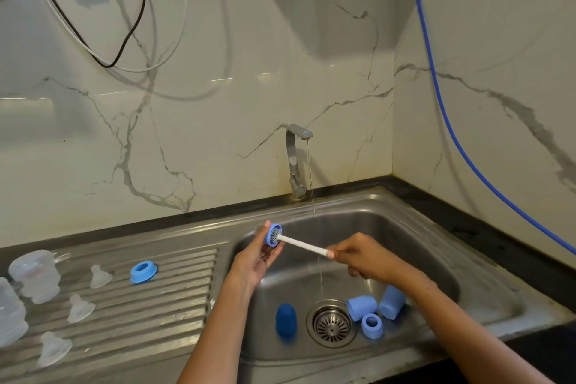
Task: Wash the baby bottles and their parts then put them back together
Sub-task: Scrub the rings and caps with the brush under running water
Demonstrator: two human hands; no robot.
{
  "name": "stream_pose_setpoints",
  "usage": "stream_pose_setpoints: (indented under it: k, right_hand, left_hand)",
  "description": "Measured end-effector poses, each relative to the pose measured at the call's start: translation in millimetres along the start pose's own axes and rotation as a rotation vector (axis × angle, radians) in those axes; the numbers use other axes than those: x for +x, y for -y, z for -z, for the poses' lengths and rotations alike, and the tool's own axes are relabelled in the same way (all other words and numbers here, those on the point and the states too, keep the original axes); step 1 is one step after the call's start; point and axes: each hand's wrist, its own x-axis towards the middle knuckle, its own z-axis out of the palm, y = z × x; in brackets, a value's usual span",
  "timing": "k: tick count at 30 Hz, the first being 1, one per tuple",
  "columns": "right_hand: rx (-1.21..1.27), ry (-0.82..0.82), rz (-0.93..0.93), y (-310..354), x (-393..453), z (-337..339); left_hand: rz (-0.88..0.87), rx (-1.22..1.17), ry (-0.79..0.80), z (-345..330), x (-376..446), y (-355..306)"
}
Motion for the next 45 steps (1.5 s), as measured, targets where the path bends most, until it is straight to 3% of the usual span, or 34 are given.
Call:
stream_pose_setpoints:
  k: [2, 4, 12, 17, 24, 30, 35, 45]
  right_hand:
    - [0.403, 0.134, -0.191, -0.5, -2.6, 1.3]
    - [0.488, 0.216, -0.262, 2.0, -4.3, 3.9]
    - [0.053, 0.000, 0.033, -6.3, -7.0, 16.7]
    - [0.246, -0.076, 0.011, -9.4, -2.5, 11.7]
    - [0.230, -0.084, -0.018, -1.4, 1.7, -7.7]
    - [0.307, 0.021, -0.058, -1.6, -10.2, 3.6]
    - [0.285, -0.079, -0.041, 14.6, -3.3, -10.9]
    - [0.307, -0.037, -0.025, 18.5, -16.6, -0.7]
  left_hand:
    - [-0.007, -0.047, 0.015, -2.3, -0.4, 2.0]
    - [-0.053, -0.125, -0.013, -6.2, 0.0, 2.6]
    - [-0.288, -0.098, -0.195, 1.3, 1.8, -2.8]
    - [-0.320, 0.034, -0.097, 2.4, 1.5, -0.4]
    - [-0.427, 0.223, -0.103, -4.3, 5.7, 4.7]
    - [-0.492, 0.102, -0.225, -1.4, 7.1, -0.5]
    - [-0.479, 0.285, -0.102, -16.6, -0.5, 14.4]
    - [-0.473, 0.147, -0.159, -23.7, -4.2, 15.6]
